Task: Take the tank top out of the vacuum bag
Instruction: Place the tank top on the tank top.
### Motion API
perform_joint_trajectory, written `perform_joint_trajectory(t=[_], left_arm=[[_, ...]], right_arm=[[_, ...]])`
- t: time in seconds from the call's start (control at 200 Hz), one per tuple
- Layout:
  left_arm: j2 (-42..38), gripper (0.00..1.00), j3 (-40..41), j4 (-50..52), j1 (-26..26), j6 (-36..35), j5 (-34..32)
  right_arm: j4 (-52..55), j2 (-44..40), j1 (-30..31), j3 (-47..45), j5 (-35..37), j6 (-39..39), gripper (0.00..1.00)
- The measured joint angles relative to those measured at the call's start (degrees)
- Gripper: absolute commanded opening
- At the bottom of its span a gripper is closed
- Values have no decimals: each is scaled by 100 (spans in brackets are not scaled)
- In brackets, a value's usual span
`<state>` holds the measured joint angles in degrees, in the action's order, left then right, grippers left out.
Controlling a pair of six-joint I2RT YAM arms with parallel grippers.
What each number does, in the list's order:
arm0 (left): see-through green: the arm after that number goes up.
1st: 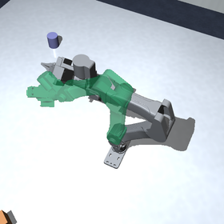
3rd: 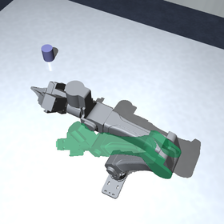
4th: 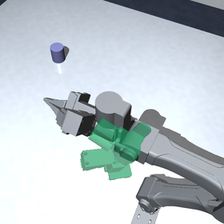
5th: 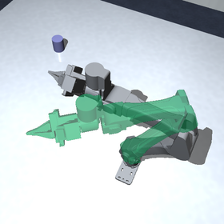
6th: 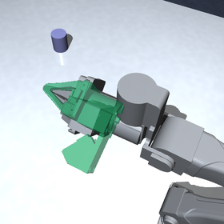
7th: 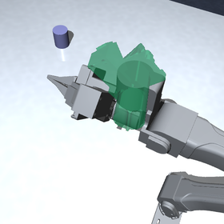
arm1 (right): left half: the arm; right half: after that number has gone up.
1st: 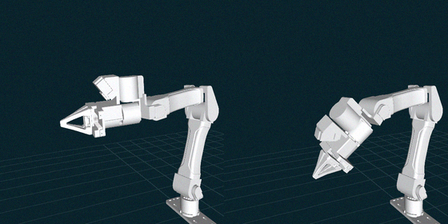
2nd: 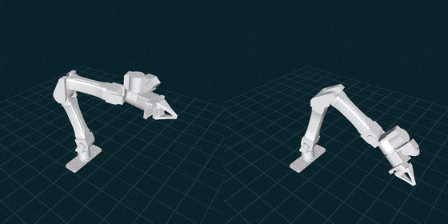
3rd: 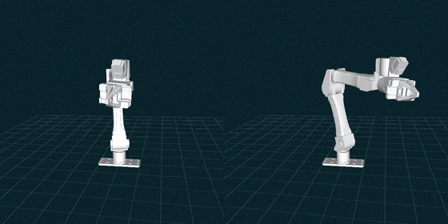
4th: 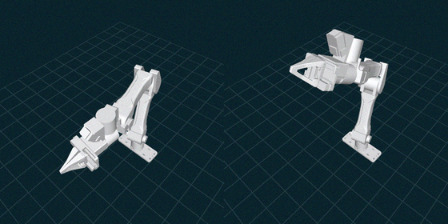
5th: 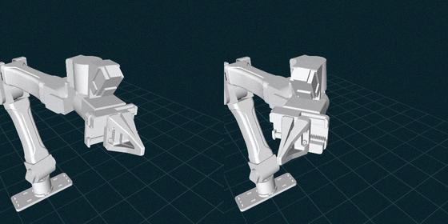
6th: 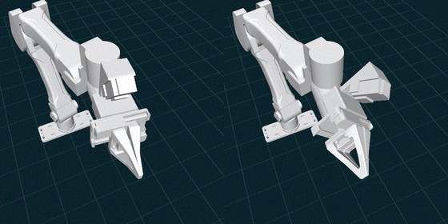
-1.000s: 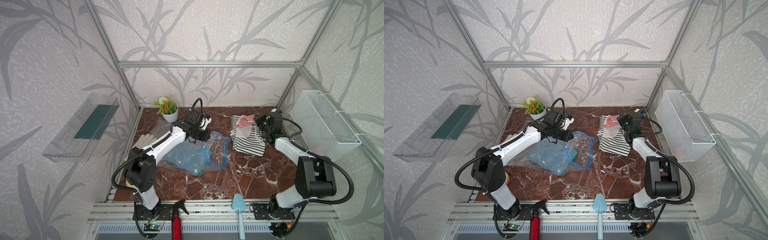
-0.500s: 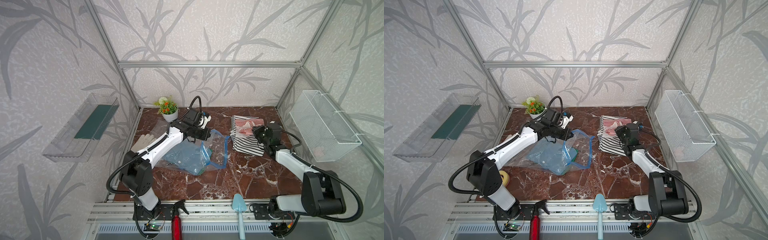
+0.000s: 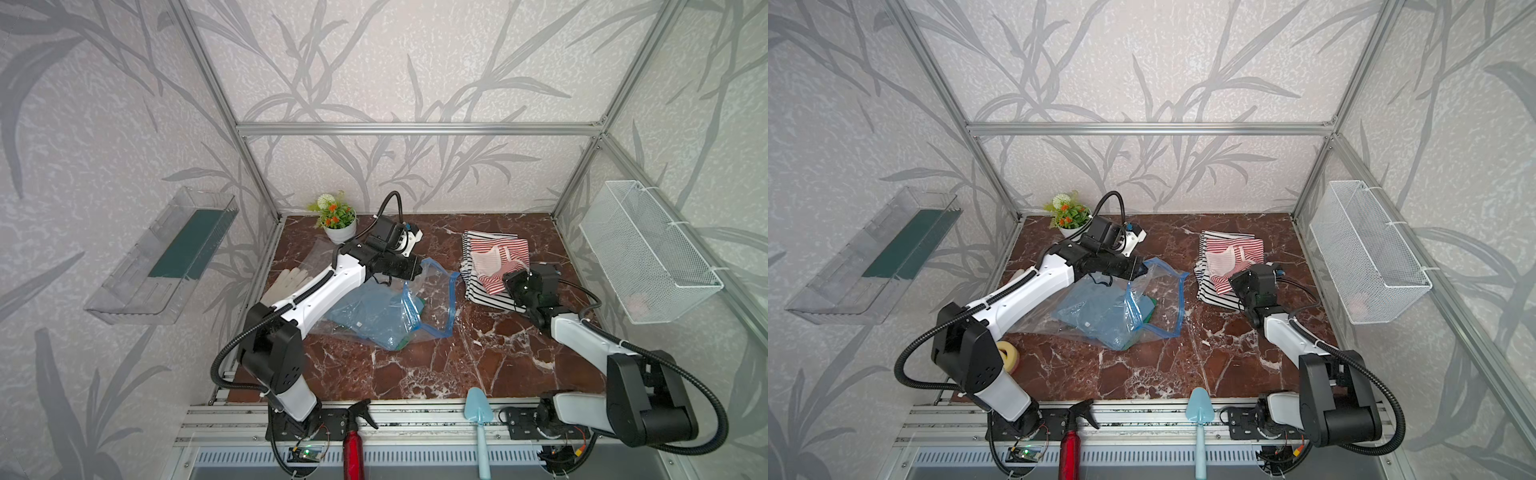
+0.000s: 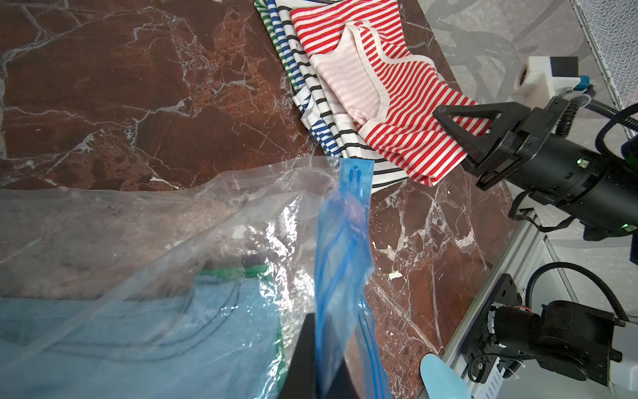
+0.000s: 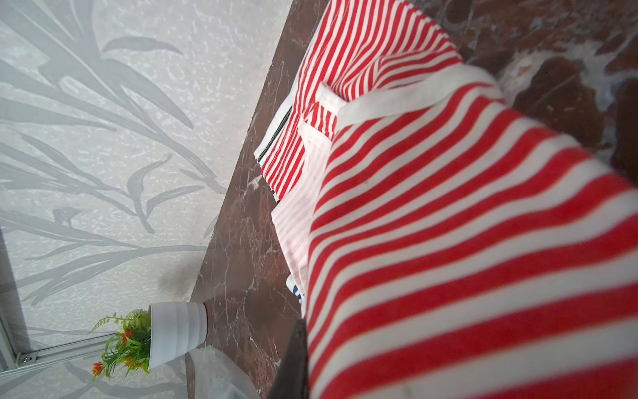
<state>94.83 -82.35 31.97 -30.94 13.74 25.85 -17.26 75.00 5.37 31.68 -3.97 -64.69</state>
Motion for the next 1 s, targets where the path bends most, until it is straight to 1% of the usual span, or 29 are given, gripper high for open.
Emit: perform_joint_trajectory(t=[0.075, 0.135, 0.3, 0.535, 0.675, 0.76, 0.935, 1.0], left_arm=[[-2, 0, 0, -13, 0, -2, 0], [-2, 0, 0, -17, 0, 0, 0], [-2, 0, 0, -28, 0, 0, 0], [-4, 0, 2, -31, -2, 0, 0], [-20, 0, 11, -26, -2, 2, 2], [-44, 0, 11, -33, -2, 2, 2], [-70, 0, 11, -37, -2, 11, 11], [-70, 0, 11, -35, -2, 35, 26]], right_arm=[[-2, -2, 0, -83, -22, -4, 14], [-4, -20, 0, -175, -33, 0, 17], [118, -227, 2, -417, -2, 39, 32], [389, -557, 0, -588, 87, 221, 48], [850, -1078, -22, -809, 192, 393, 51], [1327, -1569, -74, -863, 289, 575, 53], [2437, -2651, -160, -811, 555, 1132, 53], [2885, -2844, -164, -669, 636, 1447, 49]])
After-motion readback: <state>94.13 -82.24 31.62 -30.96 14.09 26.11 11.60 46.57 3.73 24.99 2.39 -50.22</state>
